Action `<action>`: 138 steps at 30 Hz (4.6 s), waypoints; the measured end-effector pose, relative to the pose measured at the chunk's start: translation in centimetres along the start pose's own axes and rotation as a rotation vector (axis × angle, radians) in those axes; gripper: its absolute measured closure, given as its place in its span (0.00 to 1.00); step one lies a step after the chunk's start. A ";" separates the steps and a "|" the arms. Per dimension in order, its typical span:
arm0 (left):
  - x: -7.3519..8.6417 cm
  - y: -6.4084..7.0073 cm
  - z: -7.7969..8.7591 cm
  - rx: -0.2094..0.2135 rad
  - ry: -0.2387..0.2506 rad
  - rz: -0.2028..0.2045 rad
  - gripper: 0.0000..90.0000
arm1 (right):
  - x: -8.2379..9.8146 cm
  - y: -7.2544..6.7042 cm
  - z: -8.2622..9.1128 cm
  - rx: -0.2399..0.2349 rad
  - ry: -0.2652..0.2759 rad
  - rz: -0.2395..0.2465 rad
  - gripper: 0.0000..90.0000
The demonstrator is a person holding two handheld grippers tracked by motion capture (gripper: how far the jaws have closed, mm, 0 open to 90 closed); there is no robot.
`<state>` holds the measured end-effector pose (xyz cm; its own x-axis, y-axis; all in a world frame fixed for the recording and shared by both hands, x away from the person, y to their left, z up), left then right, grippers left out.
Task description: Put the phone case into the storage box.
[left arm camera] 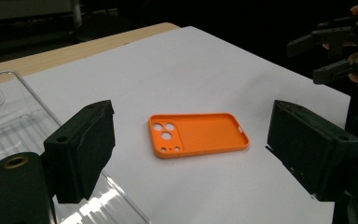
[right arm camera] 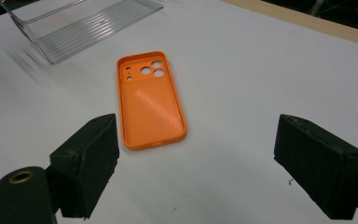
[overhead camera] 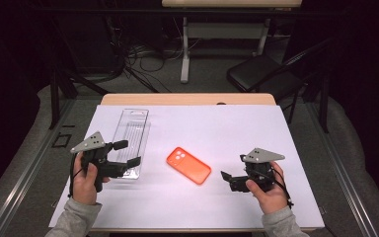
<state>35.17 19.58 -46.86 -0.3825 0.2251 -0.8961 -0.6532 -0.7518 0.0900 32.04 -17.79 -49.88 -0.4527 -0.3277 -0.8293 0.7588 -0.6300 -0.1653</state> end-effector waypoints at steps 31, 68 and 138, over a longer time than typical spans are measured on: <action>-3.7 -0.6 -6.2 0.024 -0.061 0.078 0.17 | -4.5 2.0 -5.5 -0.061 -0.180 -0.045 0.08; -2.3 -0.7 -5.1 -0.056 -0.136 0.048 0.17 | -6.4 2.3 -12.5 -0.075 -0.479 0.039 0.47; -2.2 -1.0 -4.4 -0.059 -0.125 0.065 0.17 | -2.5 3.5 -16.8 -0.108 -0.876 0.019 0.92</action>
<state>39.57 17.11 -46.90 -0.5037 0.2472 -0.8278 -0.5859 -0.8019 0.1170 43.70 -7.35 -57.31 -0.6024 -0.7871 -0.1326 0.7898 -0.5637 -0.2419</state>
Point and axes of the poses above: each handheld gripper's, and its own axes: z roughly backward along the jaws, x roughly out of its underside, y roughly to its right, the point moved 5 cm from there along -z, roughly forward along the jaws, and after that the axes turned 14 degrees about -x, right-handed, at the moved point
